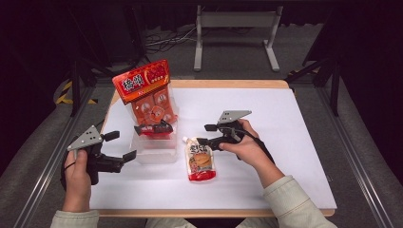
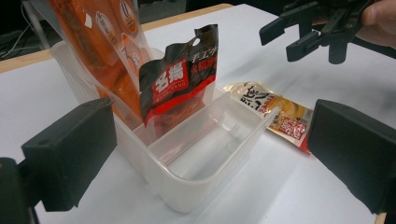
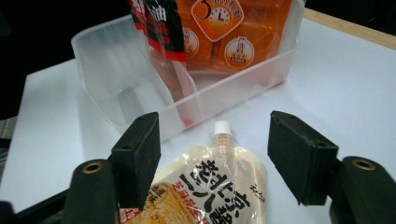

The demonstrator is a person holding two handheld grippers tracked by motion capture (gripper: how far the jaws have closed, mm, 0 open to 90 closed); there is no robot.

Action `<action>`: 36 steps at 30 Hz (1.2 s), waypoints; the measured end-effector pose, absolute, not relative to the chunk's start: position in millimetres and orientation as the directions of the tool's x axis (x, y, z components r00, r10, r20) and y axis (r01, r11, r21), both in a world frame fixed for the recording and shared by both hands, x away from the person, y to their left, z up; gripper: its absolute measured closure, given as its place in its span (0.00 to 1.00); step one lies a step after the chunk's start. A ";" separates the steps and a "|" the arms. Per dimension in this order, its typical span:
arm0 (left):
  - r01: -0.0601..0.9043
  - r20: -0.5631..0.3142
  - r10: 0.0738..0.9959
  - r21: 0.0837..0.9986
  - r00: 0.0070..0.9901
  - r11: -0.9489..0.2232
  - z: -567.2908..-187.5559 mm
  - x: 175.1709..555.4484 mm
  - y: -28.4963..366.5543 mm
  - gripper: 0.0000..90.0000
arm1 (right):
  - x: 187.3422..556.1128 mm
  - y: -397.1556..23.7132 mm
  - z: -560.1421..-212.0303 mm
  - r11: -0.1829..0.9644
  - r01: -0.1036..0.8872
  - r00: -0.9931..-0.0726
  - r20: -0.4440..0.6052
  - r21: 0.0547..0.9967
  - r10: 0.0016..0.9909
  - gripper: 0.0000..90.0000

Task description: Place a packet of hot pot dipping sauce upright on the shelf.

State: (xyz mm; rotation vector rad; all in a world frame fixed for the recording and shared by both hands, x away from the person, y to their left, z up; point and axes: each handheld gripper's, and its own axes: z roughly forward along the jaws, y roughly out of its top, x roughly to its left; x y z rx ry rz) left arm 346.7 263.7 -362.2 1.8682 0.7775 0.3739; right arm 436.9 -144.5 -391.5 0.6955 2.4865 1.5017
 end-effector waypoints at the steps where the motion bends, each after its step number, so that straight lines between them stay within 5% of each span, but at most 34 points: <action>1: 0.343 -0.092 0.666 0.903 0.741 -0.257 -362.1 346.6 263.7 0.03 | 437.5 -144.1 -393.1 0.395 0.308 -0.879 0.100 0.866 0.466 0.37; 19: 0.348 -0.094 0.674 0.903 0.732 -0.251 -362.9 346.1 263.0 0.03 | 451.8 -138.8 -426.7 0.471 0.409 -0.845 0.130 0.782 0.518 0.40; 36: 0.351 -0.113 0.674 0.908 0.730 -0.228 -363.0 346.7 262.7 0.03 | 460.4 -135.5 -441.0 0.518 0.468 -0.822 0.138 0.715 0.552 0.58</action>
